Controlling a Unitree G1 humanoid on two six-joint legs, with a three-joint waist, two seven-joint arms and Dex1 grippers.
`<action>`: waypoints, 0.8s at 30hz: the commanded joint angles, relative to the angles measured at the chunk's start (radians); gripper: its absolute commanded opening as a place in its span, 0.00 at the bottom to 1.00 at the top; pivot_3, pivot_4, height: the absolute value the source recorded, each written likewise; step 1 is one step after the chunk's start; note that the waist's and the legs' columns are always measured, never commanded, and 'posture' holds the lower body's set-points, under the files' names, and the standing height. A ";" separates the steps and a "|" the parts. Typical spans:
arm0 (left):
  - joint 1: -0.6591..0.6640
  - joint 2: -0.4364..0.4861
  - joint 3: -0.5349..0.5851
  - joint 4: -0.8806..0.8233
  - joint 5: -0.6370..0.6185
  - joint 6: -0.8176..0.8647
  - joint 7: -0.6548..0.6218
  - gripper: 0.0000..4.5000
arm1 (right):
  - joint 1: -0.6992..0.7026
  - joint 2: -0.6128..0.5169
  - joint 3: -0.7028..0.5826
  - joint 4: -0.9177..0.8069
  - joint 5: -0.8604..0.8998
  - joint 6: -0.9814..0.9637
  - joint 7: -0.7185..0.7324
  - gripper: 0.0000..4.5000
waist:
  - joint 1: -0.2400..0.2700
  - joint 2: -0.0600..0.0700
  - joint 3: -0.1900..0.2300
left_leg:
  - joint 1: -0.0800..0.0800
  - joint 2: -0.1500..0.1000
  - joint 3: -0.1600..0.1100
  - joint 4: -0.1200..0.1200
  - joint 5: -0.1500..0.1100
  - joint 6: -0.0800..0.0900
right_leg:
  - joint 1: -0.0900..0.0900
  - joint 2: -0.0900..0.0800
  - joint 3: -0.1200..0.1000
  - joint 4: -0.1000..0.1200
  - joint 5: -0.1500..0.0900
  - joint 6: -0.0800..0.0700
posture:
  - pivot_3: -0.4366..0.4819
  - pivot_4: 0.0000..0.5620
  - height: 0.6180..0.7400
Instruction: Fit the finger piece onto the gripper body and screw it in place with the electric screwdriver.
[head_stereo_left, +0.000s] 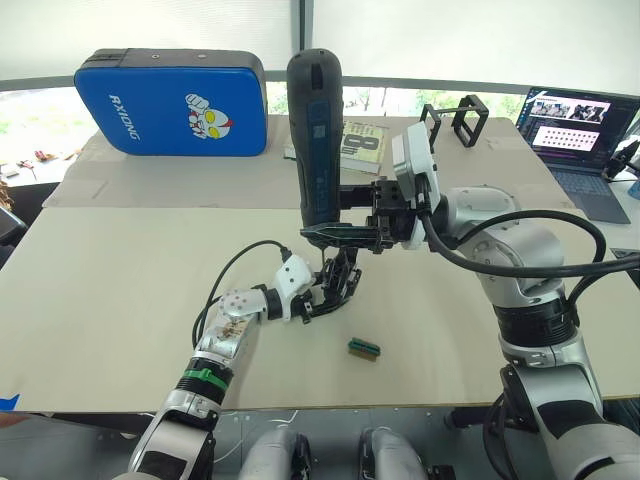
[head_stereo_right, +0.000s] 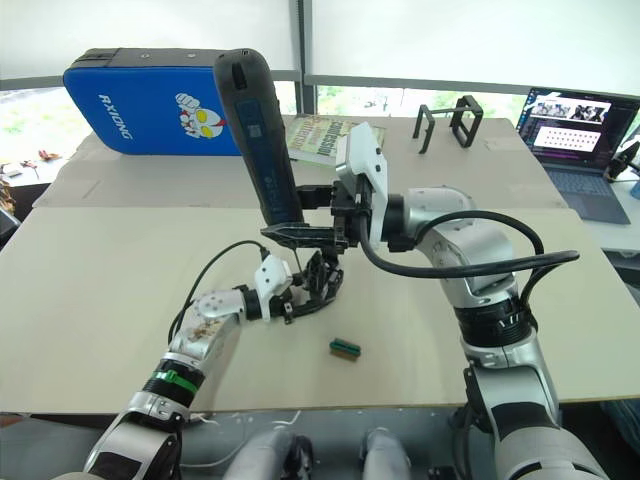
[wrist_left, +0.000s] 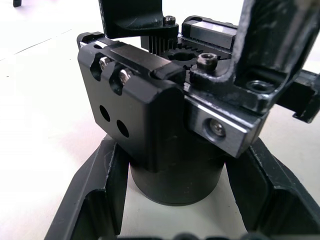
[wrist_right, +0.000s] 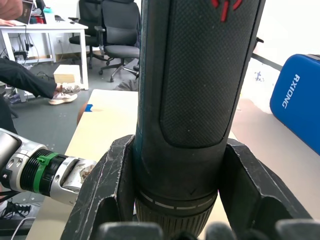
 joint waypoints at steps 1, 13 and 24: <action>-0.004 -0.004 -0.009 -0.039 -0.008 -0.004 -0.005 0.51 | -0.015 -0.007 -0.032 -0.036 0.003 -0.039 0.005 0.43 | 0.000 0.000 0.000 | 0.000 0.000 0.000 0.000 0.000 0.000 | 0.000 0.000 0.000 0.000 0.000 0.000 | 0.48 0.27 1.00; -0.002 -0.006 -0.009 -0.046 -0.010 0.001 0.000 0.51 | 0.011 -0.007 -0.025 -0.046 -0.009 -0.046 0.009 0.43 | 0.000 0.000 0.000 | 0.000 0.000 0.000 0.000 0.000 -0.001 | 0.000 0.000 0.000 0.000 0.000 0.000 | 0.48 0.27 1.00; -0.001 -0.006 -0.009 -0.053 -0.013 0.006 0.000 0.51 | 0.019 -0.006 -0.020 -0.031 -0.028 -0.068 0.025 0.43 | 0.000 0.000 0.000 | 0.000 0.000 0.000 0.000 0.000 -0.001 | 0.000 0.000 0.000 0.000 0.000 0.000 | 0.48 0.27 1.00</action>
